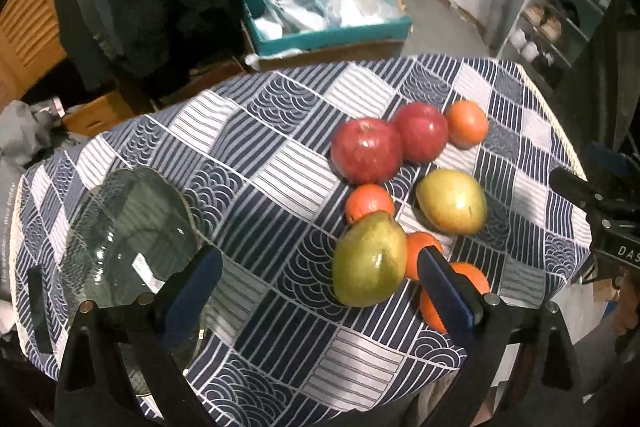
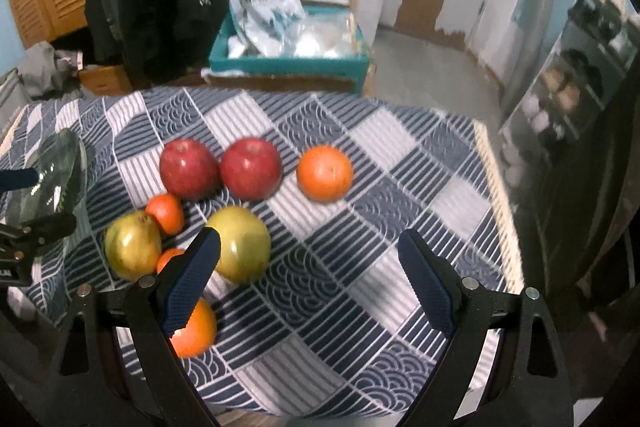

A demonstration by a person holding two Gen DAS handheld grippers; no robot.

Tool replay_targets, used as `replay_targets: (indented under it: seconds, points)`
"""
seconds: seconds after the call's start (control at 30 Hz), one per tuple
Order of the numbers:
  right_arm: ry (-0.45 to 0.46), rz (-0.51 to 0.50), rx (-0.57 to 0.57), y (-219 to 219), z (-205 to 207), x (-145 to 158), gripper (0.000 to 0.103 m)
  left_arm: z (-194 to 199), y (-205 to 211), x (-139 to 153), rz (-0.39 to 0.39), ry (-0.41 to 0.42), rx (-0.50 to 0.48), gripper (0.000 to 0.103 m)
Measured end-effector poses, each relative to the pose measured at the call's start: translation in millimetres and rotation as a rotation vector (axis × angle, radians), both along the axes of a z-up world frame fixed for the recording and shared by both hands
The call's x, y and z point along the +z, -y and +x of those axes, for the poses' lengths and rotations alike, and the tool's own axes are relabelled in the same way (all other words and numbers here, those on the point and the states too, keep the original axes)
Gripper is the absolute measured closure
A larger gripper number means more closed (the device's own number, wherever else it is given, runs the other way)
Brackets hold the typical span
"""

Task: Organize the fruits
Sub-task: 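Lower the left gripper onto the green pear and close on it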

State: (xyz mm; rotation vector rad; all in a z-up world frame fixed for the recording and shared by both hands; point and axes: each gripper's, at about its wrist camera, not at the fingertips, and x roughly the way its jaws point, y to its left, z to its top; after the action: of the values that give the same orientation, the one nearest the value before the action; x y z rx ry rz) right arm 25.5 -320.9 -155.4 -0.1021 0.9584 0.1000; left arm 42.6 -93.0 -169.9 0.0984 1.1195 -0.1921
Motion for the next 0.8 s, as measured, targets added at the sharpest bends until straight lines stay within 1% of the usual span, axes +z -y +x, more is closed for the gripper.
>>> replay_targets:
  seconds: [0.27, 0.57, 0.63, 0.7, 0.8]
  points:
    - [-0.078, 0.022, -0.035, 10, 2, -24, 0.014, 5, 11, -26, 0.012, -0.055, -0.025, 0.004]
    - [-0.125, 0.018, -0.028, 8, 8, -44, 0.014, 13, 21, -49, 0.001, -0.109, -0.046, 0.004]
    - [-0.137, 0.008, -0.025, 7, 9, -49, 0.014, 16, 21, -55, -0.012, -0.125, -0.045, 0.007]
    - [-0.148, 0.006, -0.024, 6, 10, -53, 0.014, 19, 21, -61, -0.027, -0.149, -0.039, 0.013]
    - [-0.151, 0.003, -0.017, 4, 11, -55, 0.014, 23, 21, -71, -0.047, -0.184, -0.031, 0.014]
